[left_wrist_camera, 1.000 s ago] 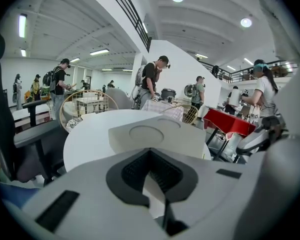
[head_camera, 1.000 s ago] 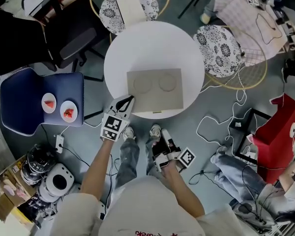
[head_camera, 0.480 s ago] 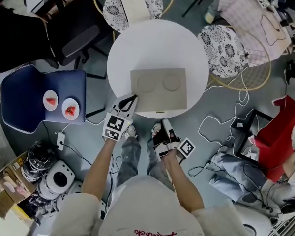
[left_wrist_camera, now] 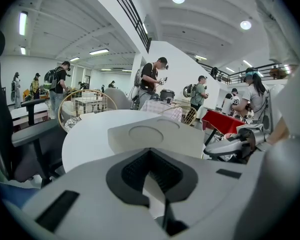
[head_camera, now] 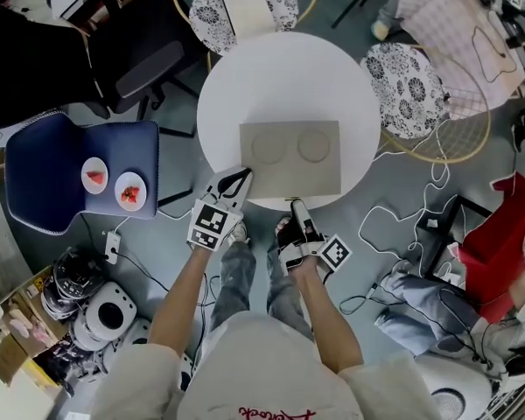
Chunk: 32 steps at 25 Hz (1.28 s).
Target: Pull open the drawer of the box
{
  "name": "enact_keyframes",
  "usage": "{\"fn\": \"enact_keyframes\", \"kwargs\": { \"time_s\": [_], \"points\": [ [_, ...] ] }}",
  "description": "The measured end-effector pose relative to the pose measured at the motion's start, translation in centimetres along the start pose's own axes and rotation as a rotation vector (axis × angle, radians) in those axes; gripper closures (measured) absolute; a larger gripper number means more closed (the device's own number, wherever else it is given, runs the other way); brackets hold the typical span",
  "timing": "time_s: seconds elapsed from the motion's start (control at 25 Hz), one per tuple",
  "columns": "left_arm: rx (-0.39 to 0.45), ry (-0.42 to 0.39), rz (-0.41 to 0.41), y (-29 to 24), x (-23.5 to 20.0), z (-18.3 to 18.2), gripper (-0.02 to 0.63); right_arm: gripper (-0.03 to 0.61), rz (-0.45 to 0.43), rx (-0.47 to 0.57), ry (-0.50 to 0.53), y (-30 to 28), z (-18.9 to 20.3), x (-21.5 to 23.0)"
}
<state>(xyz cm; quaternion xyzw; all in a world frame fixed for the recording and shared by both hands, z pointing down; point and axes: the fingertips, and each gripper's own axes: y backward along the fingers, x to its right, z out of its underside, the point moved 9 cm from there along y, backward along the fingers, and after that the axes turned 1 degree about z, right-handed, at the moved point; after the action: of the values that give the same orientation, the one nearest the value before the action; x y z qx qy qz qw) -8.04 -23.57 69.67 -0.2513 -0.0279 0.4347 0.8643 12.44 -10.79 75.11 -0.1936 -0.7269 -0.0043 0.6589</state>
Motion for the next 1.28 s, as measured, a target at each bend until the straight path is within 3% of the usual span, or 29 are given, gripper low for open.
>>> {"fn": "enact_keyframes", "kwargs": {
  "time_s": [0.28, 0.64, 1.28],
  "points": [
    [-0.002, -0.001, 0.008, 0.1, -0.1, 0.0, 0.602, 0.538, 0.022, 0.015, 0.017, -0.4, -0.1, 0.2],
    [0.009, -0.003, 0.001, 0.1, -0.1, 0.0, 0.602, 0.543, 0.020, 0.018, 0.022, -0.1, 0.3, 0.1],
    [0.004, 0.000, -0.006, 0.2, 0.0, -0.2, 0.602, 0.543, 0.066, 0.025, -0.019, 7.7, 3.1, 2.4]
  ]
}}
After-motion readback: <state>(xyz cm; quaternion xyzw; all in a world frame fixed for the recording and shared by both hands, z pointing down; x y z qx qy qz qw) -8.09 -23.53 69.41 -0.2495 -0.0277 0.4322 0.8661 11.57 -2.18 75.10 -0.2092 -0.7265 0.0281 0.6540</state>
